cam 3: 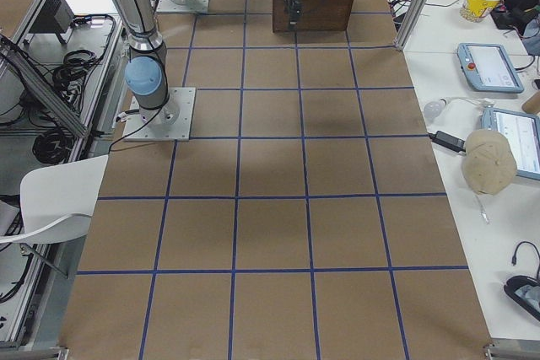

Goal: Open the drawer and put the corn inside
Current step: 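Close the left gripper on the corn and lift it, then carry the corn over the open drawer and lower it inside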

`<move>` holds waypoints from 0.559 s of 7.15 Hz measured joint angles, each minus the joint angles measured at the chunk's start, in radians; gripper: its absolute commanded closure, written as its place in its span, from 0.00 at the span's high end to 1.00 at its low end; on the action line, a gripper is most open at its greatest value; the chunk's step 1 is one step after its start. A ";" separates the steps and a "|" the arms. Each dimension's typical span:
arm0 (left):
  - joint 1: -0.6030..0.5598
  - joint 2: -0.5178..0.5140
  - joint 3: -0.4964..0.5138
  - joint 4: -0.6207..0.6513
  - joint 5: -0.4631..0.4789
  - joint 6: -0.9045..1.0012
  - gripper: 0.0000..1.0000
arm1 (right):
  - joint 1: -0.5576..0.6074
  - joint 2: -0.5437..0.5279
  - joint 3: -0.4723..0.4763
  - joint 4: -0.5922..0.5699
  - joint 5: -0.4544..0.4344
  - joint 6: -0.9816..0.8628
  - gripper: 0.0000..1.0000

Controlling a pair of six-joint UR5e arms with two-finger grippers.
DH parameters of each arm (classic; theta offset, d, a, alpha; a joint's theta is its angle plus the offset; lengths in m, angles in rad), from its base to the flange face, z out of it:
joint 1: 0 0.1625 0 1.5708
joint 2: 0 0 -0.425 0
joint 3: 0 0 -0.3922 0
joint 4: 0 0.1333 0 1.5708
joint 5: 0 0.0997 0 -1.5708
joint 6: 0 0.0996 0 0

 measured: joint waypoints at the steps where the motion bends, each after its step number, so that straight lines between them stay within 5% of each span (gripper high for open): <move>1: -0.040 0.029 0.006 -0.045 -0.003 -0.090 0.00 | 0.000 0.000 0.000 0.000 0.000 0.000 1.00; 4: -0.151 0.068 -0.011 -0.100 -0.018 -0.303 0.00 | 0.000 0.000 0.000 0.000 0.000 0.000 1.00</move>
